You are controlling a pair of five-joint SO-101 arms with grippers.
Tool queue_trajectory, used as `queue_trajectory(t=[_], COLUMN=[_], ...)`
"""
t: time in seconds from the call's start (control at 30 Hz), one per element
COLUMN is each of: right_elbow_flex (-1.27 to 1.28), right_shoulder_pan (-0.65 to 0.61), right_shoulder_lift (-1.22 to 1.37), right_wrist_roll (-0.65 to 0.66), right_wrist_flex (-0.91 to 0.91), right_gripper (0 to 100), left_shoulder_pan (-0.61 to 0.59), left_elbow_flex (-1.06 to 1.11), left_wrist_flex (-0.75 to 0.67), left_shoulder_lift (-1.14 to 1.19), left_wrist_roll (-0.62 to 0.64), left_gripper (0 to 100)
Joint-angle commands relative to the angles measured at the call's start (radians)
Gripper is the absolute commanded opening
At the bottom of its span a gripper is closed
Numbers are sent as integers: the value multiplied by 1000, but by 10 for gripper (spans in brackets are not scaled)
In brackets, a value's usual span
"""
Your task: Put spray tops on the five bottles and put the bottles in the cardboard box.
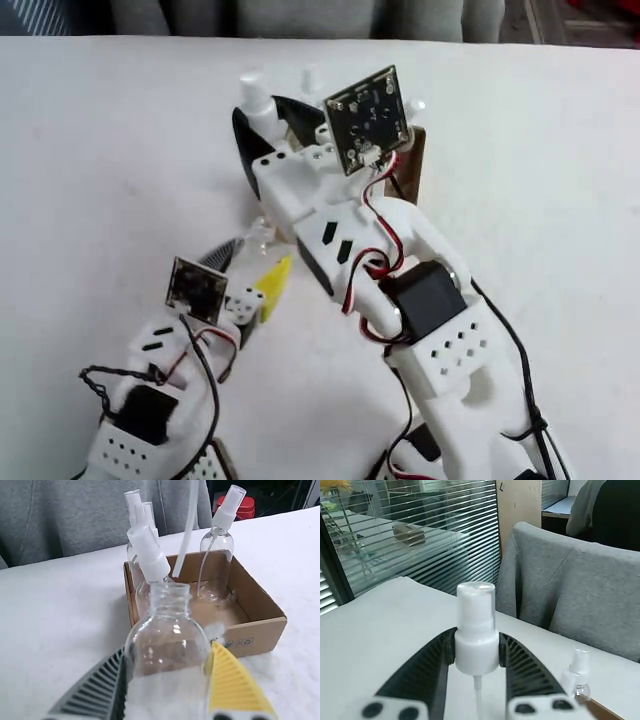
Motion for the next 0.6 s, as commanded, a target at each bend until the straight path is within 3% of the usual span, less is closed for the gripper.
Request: queue_trajectory(t=[0.0, 0.57], right_elbow_flex=[-35, 69], right_shoulder_pan=[-8, -8], right_shoulder_lift=[-15, -16], right_wrist_roll=[-37, -74], right_wrist_flex=[-2, -4], right_gripper=[16, 16], left_shoulder_pan=[16, 15], left_elbow_flex=[-6, -6], left_wrist_flex=[-8, -8], left_shoulder_lift=[-7, -7], left_wrist_roll=[-14, -15], left_gripper=[20, 20])
